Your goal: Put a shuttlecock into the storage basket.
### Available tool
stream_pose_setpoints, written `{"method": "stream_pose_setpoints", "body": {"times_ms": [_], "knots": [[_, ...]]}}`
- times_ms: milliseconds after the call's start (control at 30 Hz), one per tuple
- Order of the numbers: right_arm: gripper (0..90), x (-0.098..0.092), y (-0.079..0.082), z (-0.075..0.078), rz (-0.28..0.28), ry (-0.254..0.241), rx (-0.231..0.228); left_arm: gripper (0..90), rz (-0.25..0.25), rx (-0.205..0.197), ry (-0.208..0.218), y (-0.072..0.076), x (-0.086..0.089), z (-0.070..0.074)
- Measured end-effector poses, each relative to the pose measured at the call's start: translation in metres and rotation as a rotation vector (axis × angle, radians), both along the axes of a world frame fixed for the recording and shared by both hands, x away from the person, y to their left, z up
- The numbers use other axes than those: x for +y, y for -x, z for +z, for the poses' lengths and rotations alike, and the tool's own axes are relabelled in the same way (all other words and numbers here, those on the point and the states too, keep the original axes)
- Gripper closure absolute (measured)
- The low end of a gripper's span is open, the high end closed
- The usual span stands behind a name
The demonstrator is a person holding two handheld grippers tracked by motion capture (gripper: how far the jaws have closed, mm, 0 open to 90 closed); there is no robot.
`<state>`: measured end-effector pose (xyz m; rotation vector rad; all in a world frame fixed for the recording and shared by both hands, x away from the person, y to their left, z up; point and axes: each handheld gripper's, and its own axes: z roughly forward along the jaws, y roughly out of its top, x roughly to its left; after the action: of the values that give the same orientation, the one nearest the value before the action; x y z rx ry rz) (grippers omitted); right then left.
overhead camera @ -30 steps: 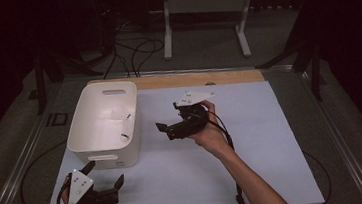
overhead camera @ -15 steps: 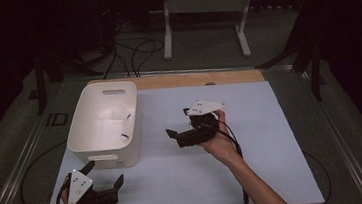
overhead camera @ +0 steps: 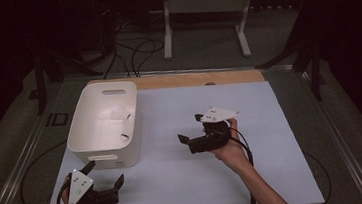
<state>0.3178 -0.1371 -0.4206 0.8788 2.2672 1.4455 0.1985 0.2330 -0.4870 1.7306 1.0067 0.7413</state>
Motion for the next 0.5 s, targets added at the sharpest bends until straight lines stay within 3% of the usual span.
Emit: {"method": "stream_pose_setpoints", "body": {"times_ms": [500], "knots": [[9.1, -0.027, 0.011, -0.012, -0.039, 0.000, -0.003, 0.0, 0.001, 0.001, 0.002, 0.000, -0.001, 0.000]]}}
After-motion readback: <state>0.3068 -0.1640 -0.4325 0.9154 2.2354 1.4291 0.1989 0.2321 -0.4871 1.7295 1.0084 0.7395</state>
